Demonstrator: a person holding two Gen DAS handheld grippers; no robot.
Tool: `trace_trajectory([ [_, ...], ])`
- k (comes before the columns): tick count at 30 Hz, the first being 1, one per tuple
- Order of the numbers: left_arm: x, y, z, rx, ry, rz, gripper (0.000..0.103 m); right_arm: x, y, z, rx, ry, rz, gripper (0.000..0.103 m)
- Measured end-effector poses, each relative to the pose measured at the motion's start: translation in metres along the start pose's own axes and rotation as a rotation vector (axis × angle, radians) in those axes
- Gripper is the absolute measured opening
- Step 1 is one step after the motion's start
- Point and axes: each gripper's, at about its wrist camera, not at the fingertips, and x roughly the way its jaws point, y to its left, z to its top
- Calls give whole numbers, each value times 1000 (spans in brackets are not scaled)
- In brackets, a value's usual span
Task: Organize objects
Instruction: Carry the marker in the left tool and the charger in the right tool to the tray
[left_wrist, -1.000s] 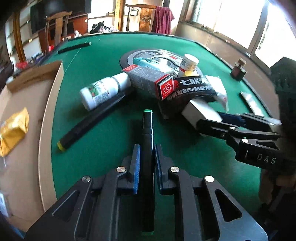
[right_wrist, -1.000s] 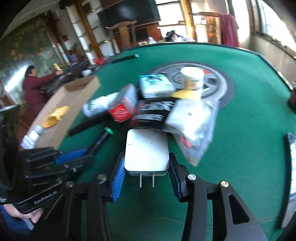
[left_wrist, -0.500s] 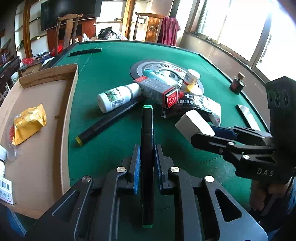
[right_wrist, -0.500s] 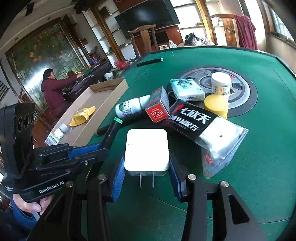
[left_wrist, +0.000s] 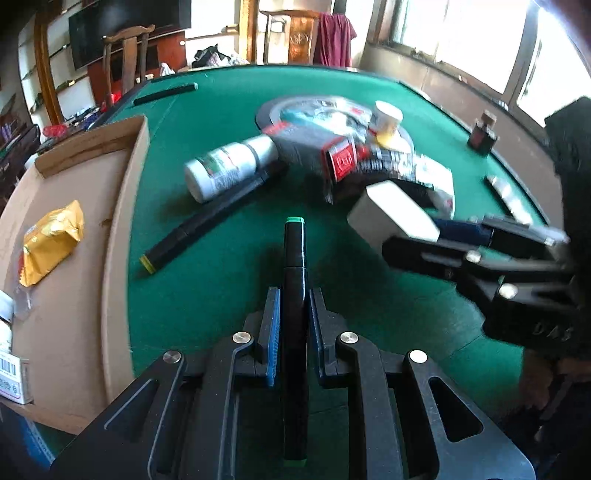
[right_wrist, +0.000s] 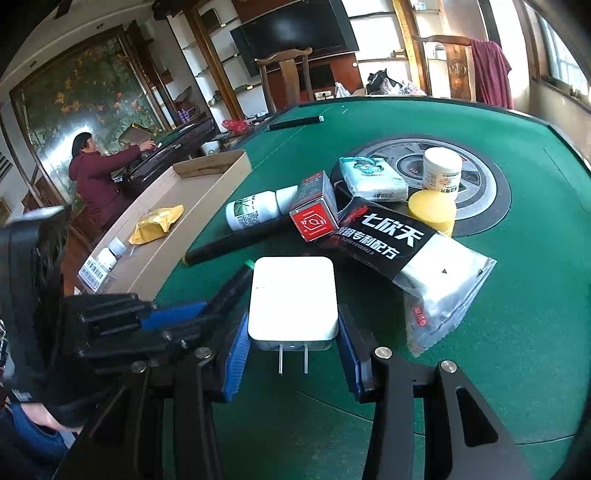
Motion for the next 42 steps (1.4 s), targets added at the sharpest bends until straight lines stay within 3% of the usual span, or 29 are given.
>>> trace_trajectory([
  [4, 1, -7, -3, 26, -13, 34, 14, 0, 0, 0, -4, 2, 0, 44],
  [14, -27, 23, 4, -114, -68, -121, 14, -3, 2, 0, -9, -21, 11, 44],
  [19, -51, 42, 7, -168, -125, -145, 14, -1, 9, 2, -14, -19, 18, 44],
  [30, -98, 119, 4, -291, -220, -91, 14, 15, 65, 33, -105, -9, 56, 44],
  [36, -107, 160, 21, -309, -201, -53, 14, 40, 106, 67, -132, 7, 84, 44],
  [42, -79, 195, 55, -332, -127, -50, 14, 90, 124, 113, -86, 40, 79, 44],
])
